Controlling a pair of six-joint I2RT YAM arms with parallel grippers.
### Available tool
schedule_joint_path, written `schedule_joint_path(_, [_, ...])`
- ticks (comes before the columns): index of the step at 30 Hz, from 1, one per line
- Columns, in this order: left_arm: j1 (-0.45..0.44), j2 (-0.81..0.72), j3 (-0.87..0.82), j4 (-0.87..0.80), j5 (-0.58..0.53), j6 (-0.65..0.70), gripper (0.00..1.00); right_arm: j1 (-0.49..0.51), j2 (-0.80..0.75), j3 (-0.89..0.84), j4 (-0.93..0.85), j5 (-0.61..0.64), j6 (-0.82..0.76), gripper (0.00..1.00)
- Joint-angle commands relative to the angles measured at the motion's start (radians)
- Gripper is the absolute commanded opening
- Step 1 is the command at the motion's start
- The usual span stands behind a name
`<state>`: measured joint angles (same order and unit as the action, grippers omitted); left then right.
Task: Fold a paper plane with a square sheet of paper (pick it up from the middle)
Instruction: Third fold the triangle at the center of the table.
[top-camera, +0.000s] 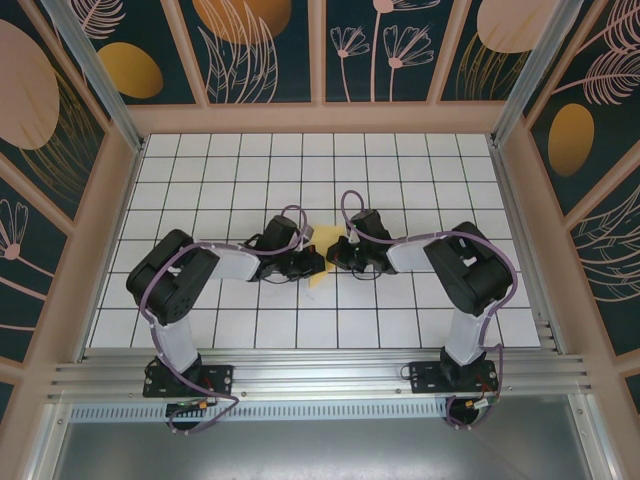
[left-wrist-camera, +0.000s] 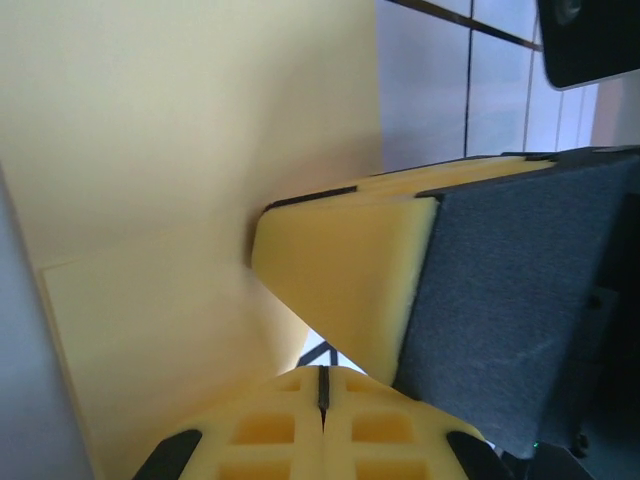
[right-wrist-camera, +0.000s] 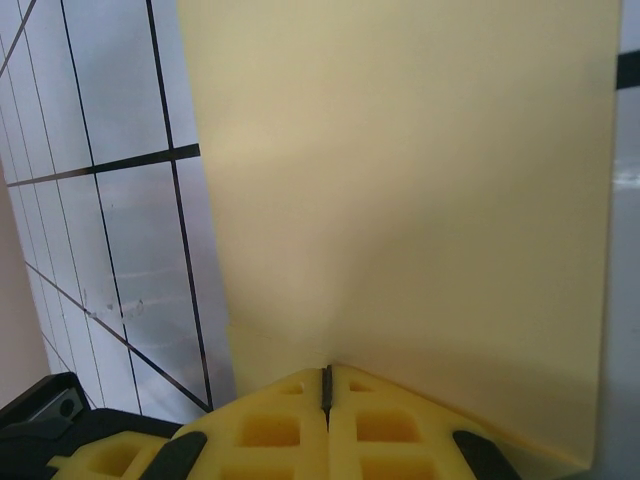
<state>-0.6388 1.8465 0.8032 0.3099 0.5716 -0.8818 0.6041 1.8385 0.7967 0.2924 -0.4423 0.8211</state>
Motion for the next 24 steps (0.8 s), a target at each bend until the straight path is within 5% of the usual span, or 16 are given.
schedule_joint_path(1, [-0.007, 0.041, 0.046, -0.078, -0.009, 0.056, 0.00, 0.009, 0.066, -0.006, -0.068, 0.085, -0.001, 0.05])
schedule_joint_path(12, [-0.008, 0.042, 0.036, -0.215, -0.130, 0.160, 0.03, 0.010, 0.075, -0.004, -0.082, 0.096, 0.001, 0.05])
schedule_joint_path(24, [-0.007, 0.015, 0.019, -0.200, -0.138, 0.173, 0.03, 0.012, -0.046, 0.046, -0.128, 0.055, -0.036, 0.05])
